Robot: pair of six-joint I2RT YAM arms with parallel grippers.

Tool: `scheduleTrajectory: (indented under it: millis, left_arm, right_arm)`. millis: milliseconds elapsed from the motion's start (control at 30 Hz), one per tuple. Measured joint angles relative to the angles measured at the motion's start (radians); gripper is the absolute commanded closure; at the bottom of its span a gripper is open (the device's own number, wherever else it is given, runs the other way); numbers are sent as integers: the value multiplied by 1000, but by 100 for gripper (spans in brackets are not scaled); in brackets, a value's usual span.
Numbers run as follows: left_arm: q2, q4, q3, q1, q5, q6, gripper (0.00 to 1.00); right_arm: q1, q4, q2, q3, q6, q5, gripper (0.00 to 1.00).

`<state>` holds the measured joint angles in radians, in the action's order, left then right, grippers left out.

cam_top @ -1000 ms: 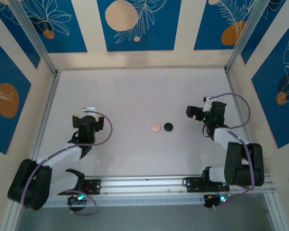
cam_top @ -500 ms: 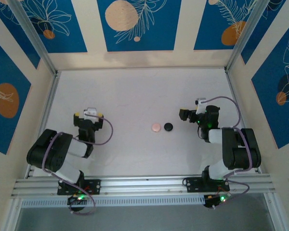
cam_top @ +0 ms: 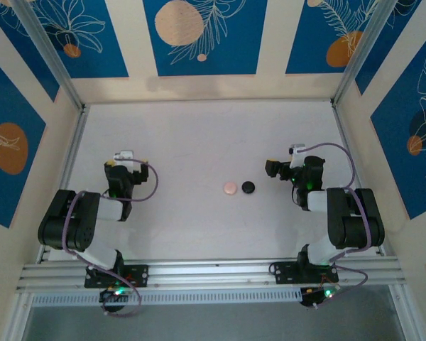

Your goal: Insert the wireless bluetooth earbuds into the charging case

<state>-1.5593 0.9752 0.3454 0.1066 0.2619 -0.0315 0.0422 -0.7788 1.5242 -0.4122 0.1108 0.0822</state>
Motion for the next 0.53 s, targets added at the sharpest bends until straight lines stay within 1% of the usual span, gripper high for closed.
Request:
scheduleTrajectory:
  millis: [533]
  left_arm:
    - [0,-19,2,0,-34,0,0]
  right_arm:
    - [0,0,0,0,0,0,1]
